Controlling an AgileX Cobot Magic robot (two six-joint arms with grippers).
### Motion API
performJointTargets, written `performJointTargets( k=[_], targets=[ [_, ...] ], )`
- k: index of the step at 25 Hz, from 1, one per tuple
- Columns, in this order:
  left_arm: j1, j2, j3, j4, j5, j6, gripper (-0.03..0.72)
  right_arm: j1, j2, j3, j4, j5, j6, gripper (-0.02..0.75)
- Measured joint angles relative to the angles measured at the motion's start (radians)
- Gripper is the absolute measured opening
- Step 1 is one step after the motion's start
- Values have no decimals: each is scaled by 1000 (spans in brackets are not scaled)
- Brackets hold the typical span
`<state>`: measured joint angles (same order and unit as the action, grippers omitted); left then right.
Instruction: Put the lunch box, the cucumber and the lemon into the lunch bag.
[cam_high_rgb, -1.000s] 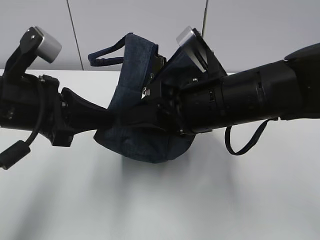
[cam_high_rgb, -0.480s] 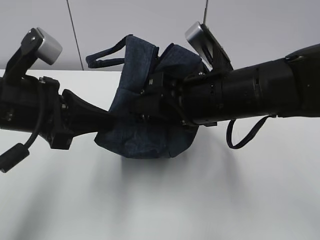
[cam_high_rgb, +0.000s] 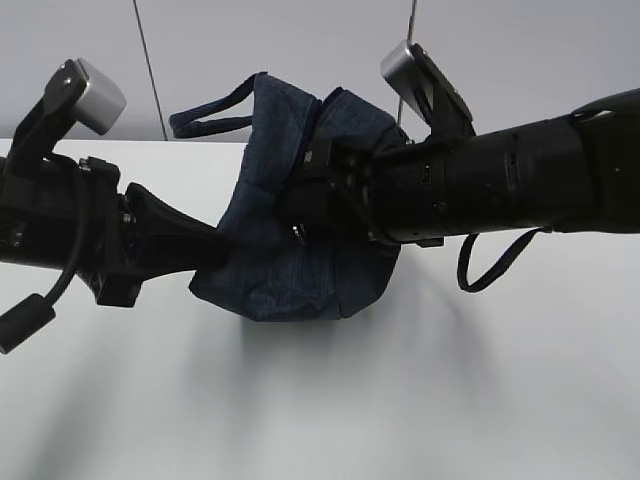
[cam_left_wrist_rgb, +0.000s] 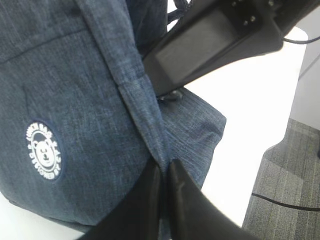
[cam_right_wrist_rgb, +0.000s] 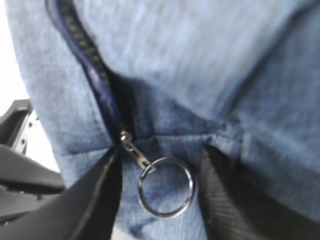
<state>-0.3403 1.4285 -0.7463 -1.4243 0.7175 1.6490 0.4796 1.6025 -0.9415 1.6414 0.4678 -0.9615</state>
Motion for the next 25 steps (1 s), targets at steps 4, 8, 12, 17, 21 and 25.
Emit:
performJointTargets(
  k=[4, 8, 12, 17, 21, 25],
  targets=[
    [0, 0, 0, 8, 2, 0, -13, -2, 40, -2, 0, 62, 0, 294],
    [0, 0, 4, 22, 2, 0, -13, -2, 70, -4, 0, 134, 0, 285],
    [0, 0, 5, 22, 3, 0, -13, -2, 75, -4, -3, 136, -2, 280],
    [0, 0, 5, 22, 5, 0, -13, -2, 75, -4, -12, 134, -2, 165],
    [0, -1, 5, 22, 7, 0, -13, -2, 77, -4, -18, 130, -2, 21],
    [0, -1, 5, 22, 8, 0, -13, -2, 77, -4, -23, 130, -2, 0]
  ],
)
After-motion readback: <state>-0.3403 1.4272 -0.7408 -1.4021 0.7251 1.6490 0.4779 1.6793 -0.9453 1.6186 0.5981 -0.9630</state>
